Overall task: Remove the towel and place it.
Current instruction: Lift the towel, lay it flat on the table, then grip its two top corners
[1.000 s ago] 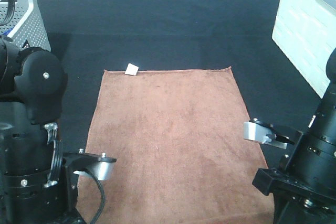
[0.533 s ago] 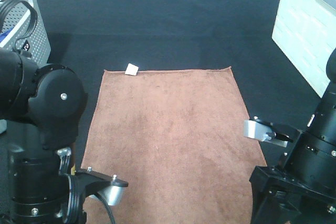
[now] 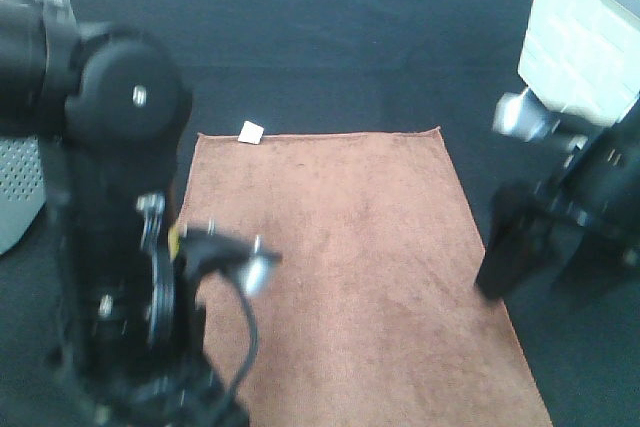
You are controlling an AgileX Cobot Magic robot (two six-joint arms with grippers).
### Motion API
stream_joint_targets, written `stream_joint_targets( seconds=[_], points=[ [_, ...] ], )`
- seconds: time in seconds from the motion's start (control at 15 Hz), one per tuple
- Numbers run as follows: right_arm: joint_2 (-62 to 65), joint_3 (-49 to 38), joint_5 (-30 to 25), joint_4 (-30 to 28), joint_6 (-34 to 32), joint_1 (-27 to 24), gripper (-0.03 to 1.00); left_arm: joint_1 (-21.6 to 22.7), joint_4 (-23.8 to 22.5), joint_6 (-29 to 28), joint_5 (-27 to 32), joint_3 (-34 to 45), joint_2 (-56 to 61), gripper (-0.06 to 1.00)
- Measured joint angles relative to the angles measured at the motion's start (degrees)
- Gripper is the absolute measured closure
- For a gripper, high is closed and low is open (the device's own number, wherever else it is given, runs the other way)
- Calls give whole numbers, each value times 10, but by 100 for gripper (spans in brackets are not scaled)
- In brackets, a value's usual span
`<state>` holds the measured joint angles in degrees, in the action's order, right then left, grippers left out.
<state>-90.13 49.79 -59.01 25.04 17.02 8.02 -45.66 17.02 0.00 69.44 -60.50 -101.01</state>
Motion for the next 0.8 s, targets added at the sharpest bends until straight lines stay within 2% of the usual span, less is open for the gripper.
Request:
stream_joint_targets(
  seconds=[0.13,0.33,0.53,0.67,0.8],
  points=[
    [2,42,18,-6,-13,-43,20,54,-76,-34,-3,-58,-6,17],
    [2,56,57,-9,-17,-48,20,158,-123,-39,-49,-135,-17,18],
    [-14,88,112,-6,-17,-48,20,227,-120,-47,-116,-172,-29,18],
    [-67,160,117,-6,-16,-48,20,280,-108,-38,-129,-218,-75,18],
    [-144,254,114,-6,-5,-48,20,305,-102,-19,-135,-286,-145,18]
  ],
)
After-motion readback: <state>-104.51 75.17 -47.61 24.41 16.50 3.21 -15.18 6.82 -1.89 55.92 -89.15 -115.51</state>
